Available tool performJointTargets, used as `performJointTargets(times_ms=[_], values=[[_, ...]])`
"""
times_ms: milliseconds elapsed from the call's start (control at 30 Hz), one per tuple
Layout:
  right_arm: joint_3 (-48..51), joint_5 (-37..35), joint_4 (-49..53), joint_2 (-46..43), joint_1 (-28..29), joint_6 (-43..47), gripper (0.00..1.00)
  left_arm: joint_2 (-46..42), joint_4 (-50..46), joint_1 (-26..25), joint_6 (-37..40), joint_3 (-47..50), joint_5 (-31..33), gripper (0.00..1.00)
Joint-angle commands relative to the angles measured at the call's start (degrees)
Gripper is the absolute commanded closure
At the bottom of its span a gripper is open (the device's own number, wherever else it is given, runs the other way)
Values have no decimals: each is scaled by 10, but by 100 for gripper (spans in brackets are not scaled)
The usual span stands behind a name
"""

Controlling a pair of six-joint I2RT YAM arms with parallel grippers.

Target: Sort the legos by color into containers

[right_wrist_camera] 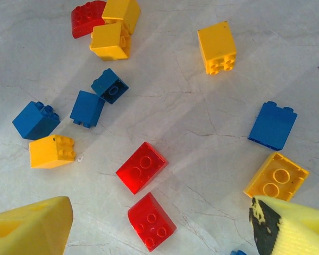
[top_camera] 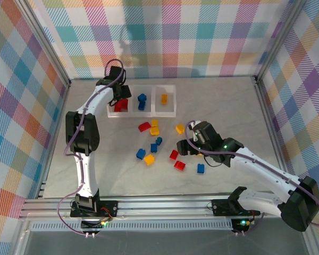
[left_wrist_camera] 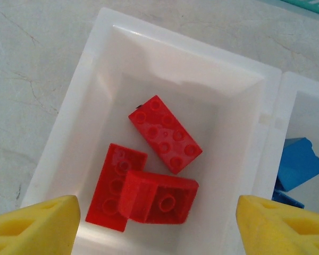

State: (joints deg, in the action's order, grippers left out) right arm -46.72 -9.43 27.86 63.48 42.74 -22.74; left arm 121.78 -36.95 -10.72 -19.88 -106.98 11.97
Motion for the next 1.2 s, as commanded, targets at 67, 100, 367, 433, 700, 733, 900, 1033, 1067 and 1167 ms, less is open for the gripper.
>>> performJointTargets(times_ms=[67,100,367,433,700,733,900,1033,1067,1167], values=[[-36,-20,-23,69,-23,48,11,-118,6,-15,-17,94,-6,24],[-45,-14,-29,89,-31,57,11,-141,13,-25,-19,121,5,24],[-106,0,-71,198,-67,107,16,-291,32,-101,-62,301,46,23],[-121,11,-79,224,-83,115,20,-324,23,-136,-79,344,88,23],[-189,34,-87,335,-113,152,34,-440,28,-219,-166,504,110,22],[-198,37,-84,348,-115,154,35,-451,28,-222,-170,514,108,22],[-239,39,-75,408,-116,159,37,-485,-6,-224,-164,521,120,22],[-254,48,-72,435,-116,151,39,-508,-16,-224,-162,526,129,20],[-255,46,-72,439,-117,148,40,-512,-17,-224,-161,527,131,20],[-259,39,-63,447,-117,139,43,-517,-20,-224,-161,527,131,20]])
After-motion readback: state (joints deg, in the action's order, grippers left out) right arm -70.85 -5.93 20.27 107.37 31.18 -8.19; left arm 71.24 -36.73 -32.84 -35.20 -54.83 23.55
